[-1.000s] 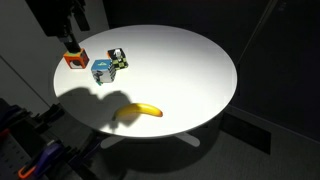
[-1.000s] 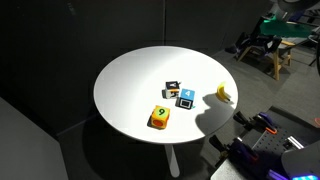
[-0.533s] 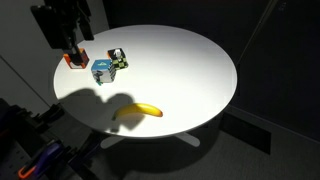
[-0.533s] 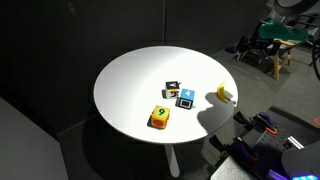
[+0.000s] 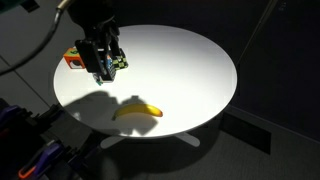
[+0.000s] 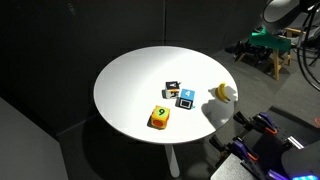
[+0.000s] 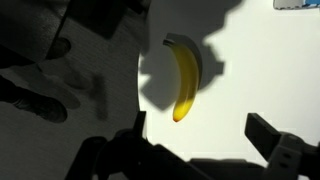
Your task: Turn the banana to the left
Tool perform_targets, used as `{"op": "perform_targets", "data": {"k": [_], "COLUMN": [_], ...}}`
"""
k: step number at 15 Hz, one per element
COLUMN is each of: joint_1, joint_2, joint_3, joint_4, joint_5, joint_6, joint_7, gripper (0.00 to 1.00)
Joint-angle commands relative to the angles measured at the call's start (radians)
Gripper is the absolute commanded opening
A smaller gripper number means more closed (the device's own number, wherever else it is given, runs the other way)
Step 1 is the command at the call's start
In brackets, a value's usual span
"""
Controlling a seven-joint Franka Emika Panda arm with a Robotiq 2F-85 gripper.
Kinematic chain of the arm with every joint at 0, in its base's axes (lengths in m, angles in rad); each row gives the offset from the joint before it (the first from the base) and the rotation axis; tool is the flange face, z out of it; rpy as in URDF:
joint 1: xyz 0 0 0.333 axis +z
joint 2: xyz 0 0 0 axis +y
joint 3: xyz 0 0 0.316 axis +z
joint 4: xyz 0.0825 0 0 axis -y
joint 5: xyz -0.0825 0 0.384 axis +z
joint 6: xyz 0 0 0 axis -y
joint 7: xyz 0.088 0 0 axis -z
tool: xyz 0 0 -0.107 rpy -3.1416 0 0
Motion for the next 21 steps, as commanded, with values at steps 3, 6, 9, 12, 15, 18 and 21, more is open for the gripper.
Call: {"op": "perform_targets", "data": {"k": [3, 6, 9, 12, 15, 18, 21], "joint_1": [0.025, 0.036, 0.054, 0.086, 0.132, 0.18, 0.21], "joint_2": [0.154, 0.227, 0.3, 0.382, 0.457, 0.501, 0.525], "joint_3": [-0.047, -0.072, -0.095, -0.122, -0.153, -0.173, -0.183], "joint_4": [0.082, 0.13, 0.178, 0.232, 0.281, 0.298, 0.291], "joint_5": [0.018, 0.02, 0.006, -0.029, -0.067, -0.078, -0.066], "joint_6": [0.057, 0.044, 0.048, 0.047, 0.045, 0.055, 0.067], "joint_7": [0.017, 0.015, 0.028, 0.06, 0.105, 0.142, 0.159], "gripper": [1.0, 1.0, 1.0, 1.0, 1.0, 1.0, 1.0]}}
